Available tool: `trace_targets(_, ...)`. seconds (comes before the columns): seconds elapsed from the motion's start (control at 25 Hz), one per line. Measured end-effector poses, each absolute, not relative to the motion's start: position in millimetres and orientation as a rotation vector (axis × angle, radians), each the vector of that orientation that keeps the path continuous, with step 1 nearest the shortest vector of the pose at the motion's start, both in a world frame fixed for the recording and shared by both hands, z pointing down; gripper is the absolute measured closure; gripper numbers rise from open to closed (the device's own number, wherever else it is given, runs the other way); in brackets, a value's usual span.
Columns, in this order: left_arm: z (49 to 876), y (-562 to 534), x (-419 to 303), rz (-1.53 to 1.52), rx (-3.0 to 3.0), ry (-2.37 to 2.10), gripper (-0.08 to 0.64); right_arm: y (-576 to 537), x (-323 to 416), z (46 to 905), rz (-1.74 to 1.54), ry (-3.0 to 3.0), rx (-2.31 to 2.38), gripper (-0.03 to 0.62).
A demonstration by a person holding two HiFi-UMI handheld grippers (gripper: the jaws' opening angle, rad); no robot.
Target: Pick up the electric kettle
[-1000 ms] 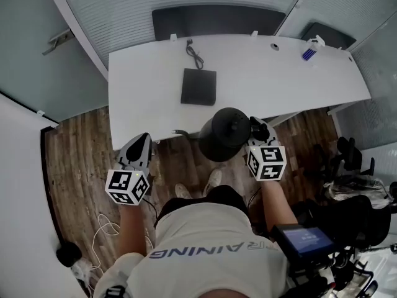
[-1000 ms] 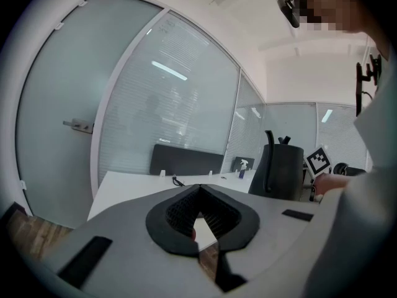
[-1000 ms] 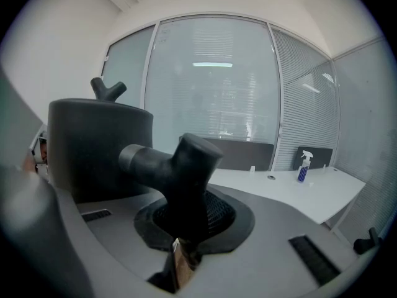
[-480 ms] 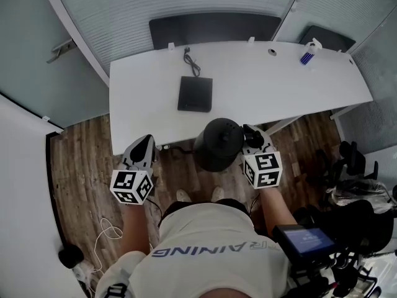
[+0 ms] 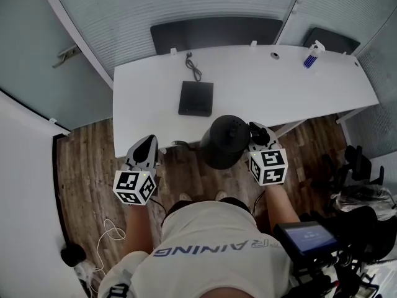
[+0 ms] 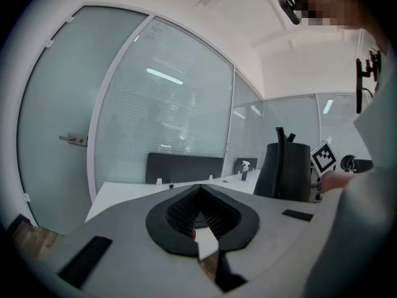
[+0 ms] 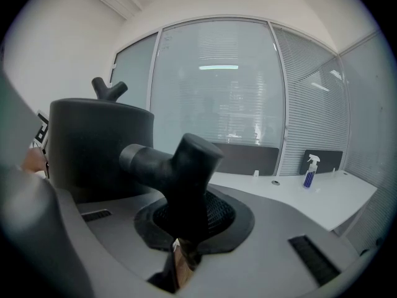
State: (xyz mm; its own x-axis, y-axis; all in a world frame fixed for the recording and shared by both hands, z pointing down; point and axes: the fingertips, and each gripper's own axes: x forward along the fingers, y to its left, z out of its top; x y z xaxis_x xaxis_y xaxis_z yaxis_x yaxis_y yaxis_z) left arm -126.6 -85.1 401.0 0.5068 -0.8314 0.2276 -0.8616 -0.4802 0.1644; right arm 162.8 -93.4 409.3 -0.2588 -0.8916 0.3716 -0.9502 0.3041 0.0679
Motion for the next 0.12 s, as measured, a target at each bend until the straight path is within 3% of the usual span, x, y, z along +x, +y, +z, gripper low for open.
trace_targets(0.12,399.4,-84.9,-121.6,0.169,2.5,-1.424,0.546,-93.7,167.7,408.8,0.256,-2.239,1.665,0.552)
